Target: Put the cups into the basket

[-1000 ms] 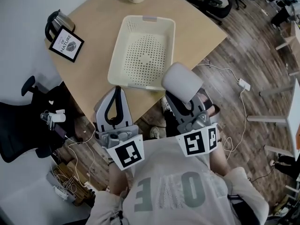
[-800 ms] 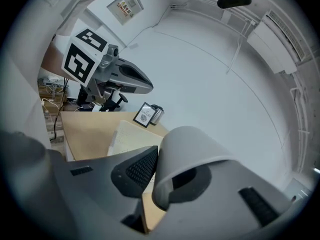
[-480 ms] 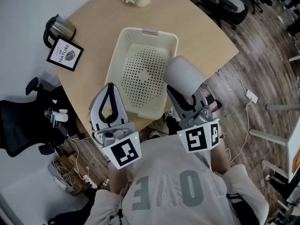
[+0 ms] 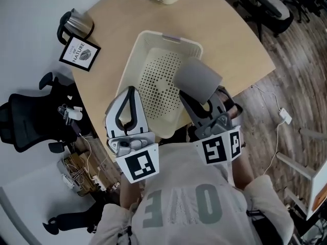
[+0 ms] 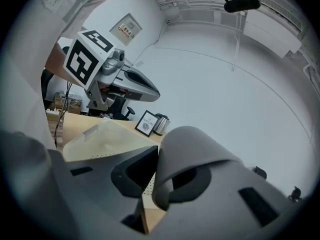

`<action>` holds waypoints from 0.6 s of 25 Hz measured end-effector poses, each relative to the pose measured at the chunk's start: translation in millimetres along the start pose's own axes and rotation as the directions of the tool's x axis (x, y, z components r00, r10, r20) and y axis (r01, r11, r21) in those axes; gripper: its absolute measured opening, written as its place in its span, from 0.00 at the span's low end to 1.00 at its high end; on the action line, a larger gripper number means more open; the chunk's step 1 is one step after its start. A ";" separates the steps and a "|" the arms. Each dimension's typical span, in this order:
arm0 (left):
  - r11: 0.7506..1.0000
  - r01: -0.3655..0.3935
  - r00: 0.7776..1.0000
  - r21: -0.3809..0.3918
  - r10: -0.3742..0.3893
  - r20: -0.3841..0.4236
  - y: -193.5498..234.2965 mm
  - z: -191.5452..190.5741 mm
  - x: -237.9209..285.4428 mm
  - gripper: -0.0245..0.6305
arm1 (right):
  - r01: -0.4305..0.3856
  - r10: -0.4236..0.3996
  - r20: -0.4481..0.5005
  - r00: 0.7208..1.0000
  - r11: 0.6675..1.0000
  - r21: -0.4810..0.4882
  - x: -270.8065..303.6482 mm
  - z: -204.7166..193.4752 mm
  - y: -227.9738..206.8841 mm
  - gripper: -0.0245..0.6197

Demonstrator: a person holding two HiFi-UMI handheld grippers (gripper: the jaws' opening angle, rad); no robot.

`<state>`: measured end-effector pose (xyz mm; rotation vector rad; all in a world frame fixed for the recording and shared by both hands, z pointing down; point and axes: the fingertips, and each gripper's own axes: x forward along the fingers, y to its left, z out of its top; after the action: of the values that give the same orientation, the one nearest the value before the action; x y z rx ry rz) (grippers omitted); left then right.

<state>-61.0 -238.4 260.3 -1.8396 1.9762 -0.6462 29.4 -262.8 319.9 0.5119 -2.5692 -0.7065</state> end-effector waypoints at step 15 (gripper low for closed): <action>0.999 0.004 1.000 -0.051 -0.003 0.011 19.9 -11.8 19.9 0.05 | -0.036 0.036 -0.069 0.997 0.999 -0.009 14.0 6.3 -10.9 0.12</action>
<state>-85.7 -256.3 259.9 -1.8727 2.0009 -0.5911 17.1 -275.3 313.1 0.4773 -2.5032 -0.6776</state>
